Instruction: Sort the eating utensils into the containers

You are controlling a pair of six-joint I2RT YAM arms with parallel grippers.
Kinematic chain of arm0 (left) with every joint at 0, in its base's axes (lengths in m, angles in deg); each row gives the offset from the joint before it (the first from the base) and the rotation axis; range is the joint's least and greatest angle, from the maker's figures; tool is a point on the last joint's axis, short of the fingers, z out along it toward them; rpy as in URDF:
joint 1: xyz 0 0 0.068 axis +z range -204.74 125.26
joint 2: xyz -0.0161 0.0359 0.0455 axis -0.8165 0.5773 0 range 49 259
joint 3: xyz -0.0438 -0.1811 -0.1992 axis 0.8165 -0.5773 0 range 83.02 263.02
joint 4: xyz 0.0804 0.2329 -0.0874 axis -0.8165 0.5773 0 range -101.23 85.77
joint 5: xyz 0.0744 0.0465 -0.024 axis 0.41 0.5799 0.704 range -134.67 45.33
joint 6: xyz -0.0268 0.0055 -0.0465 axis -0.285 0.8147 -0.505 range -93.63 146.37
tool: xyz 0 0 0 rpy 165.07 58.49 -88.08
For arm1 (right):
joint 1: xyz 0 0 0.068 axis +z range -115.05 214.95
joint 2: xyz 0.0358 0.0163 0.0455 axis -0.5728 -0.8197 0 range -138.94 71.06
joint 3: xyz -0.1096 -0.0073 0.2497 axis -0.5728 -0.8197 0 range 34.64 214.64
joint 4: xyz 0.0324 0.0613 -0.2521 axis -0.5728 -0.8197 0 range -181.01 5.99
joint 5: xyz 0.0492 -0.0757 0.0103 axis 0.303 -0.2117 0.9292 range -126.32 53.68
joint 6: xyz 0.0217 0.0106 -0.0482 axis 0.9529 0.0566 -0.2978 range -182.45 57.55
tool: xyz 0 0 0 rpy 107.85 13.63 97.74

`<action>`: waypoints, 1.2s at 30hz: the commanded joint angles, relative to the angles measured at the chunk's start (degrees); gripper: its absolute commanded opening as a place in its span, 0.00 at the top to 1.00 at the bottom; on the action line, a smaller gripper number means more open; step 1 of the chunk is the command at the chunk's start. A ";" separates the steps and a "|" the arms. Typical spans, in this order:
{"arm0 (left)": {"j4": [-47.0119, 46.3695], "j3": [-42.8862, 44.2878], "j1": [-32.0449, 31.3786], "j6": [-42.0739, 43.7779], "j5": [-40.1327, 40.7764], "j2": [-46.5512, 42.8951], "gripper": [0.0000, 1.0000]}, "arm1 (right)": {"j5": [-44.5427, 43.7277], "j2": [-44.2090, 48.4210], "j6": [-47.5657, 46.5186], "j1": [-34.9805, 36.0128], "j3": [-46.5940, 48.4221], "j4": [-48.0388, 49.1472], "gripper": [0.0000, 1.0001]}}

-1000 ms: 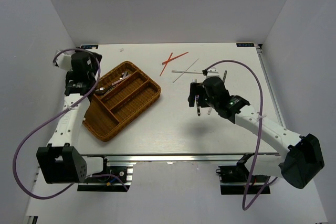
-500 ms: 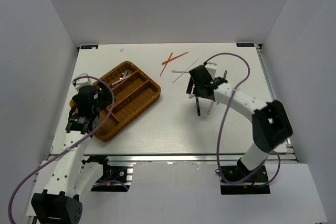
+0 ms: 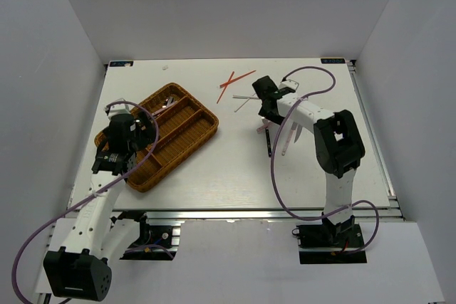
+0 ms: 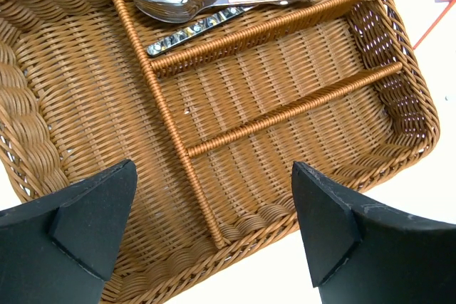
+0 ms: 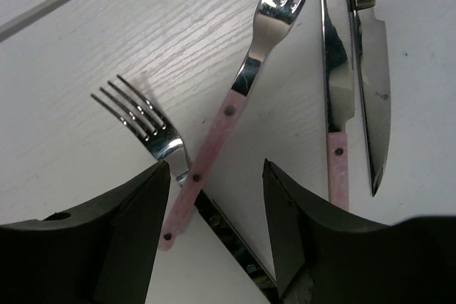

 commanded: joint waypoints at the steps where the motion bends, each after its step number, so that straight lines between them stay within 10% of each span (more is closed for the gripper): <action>1: -0.91 1.20 -0.31 0.91 -1.82 -0.16 0.02 | -1.91 -0.70 1.77 -1.14 -0.30 1.43 0.40; 12: -0.73 1.29 -0.66 1.00 -2.09 1.24 0.02 | 0.73 -4.40 2.46 -3.34 -0.82 3.62 0.49; 22: -0.82 1.47 -0.66 1.09 -2.09 0.81 0.02 | 1.35 -0.01 6.32 -4.13 -2.06 3.28 1.00; 26: -2.31 0.94 -0.66 1.09 -4.89 -1.56 0.02 | 2.13 3.68 5.54 -3.96 -2.14 3.45 1.00; 32: -7.75 -0.37 -0.66 -2.33 -24.73 -3.50 0.02 | 3.71 15.78 -6.04 4.01 -10.21 14.12 1.00; 36: -24.25 -2.66 -0.83 -14.96 -45.48 -1.84 0.02 | 30.77 24.76 -34.12 13.76 -23.04 36.21 1.00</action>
